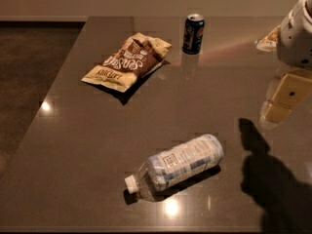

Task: Pick blue plastic bottle

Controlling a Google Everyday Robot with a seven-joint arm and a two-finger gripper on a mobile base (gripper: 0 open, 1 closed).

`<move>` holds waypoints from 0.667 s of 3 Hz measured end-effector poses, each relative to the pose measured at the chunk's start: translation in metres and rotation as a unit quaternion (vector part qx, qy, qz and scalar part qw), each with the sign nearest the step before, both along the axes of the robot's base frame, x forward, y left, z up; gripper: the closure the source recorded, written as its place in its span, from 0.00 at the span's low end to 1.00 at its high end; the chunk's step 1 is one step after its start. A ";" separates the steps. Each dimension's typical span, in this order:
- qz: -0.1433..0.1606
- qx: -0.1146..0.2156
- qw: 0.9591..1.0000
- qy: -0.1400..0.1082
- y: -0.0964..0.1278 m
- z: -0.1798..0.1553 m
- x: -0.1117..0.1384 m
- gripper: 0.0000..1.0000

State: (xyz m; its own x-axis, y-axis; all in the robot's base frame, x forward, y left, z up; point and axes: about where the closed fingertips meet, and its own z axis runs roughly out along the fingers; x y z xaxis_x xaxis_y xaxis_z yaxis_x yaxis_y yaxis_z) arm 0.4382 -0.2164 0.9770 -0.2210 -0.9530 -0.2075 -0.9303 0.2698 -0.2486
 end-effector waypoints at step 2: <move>0.018 -0.001 1.000 -0.003 0.009 -0.002 -0.001 0.00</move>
Offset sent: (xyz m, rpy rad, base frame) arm -0.0034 0.0187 -0.0093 -0.0028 0.0097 0.0821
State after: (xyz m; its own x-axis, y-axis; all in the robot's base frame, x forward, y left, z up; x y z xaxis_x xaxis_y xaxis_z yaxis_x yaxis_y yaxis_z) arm 0.4368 -0.2073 0.9753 -0.1852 -0.9605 -0.2077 -0.9379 0.2358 -0.2543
